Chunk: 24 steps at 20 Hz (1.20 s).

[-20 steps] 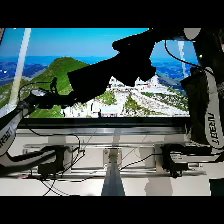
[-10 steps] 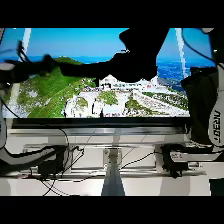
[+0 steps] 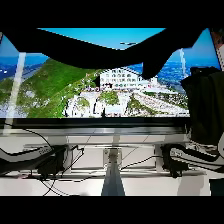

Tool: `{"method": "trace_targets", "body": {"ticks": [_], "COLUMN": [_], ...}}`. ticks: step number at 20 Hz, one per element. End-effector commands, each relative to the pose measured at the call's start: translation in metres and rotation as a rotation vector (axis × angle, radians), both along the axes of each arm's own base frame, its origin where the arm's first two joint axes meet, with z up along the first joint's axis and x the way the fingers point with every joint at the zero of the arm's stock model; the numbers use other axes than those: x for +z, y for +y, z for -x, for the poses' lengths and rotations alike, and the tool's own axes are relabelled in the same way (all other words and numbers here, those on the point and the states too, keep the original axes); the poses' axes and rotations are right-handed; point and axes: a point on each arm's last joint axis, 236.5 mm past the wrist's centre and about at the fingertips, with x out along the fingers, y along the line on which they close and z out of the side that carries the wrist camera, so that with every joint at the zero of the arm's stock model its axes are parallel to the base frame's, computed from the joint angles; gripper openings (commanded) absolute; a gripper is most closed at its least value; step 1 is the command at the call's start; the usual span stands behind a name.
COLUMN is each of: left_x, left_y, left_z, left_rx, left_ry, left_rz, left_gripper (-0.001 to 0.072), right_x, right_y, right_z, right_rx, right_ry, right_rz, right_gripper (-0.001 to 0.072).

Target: Fold the clothes and pants, and hang the long-sleeved shirts on hangers.

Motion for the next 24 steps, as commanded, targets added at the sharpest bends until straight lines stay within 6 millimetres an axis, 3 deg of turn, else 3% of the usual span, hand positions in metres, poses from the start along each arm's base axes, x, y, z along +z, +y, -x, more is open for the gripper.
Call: {"method": "trace_targets", "body": {"ticks": [1, 3, 6, 9, 11, 15, 24], "left_x": [-0.085, -0.138, -0.214, -0.262, -0.273, -0.275, -0.275], "left_y": [0.064, 0.081, 0.079, 0.079, 0.085, 0.093, 0.112], "left_z": [0.059, 0.096, 0.157, 0.213, 0.235, 0.243, 0.264], "left_rx": [0.091, 0.105, 0.067, 0.031, 0.035, 0.057, 0.066], "left_ry": [0.391, 0.579, 0.819, 1.01, 1.078, 1.093, 1.174], "left_rz": [-0.251, -0.272, -0.199, -0.196, -0.209, -0.204, -0.296], "left_gripper": [0.0012, 0.0013, 0.0013, 0.0013, 0.0013, 0.0013, 0.0014], "right_x": [-0.064, -0.11, -0.181, -0.217, -0.226, -0.231, -0.233], "right_y": [0.003, 0.013, 0.034, 0.048, 0.055, 0.059, 0.06], "right_z": [0.06, 0.104, 0.188, 0.254, 0.287, 0.326, 0.337], "right_rx": [-0.01, -0.007, 0.005, 0.006, 0.013, 0.018, 0.031], "right_ry": [0.219, 0.327, 0.527, 0.656, 0.733, 0.876, 0.924], "right_rz": [-0.034, -0.06, -0.111, -0.142, -0.154, -0.159, -0.159], "right_gripper": [0.002, 0.002, 0.002, 0.0021, 0.0021, 0.0021, 0.0021]}}
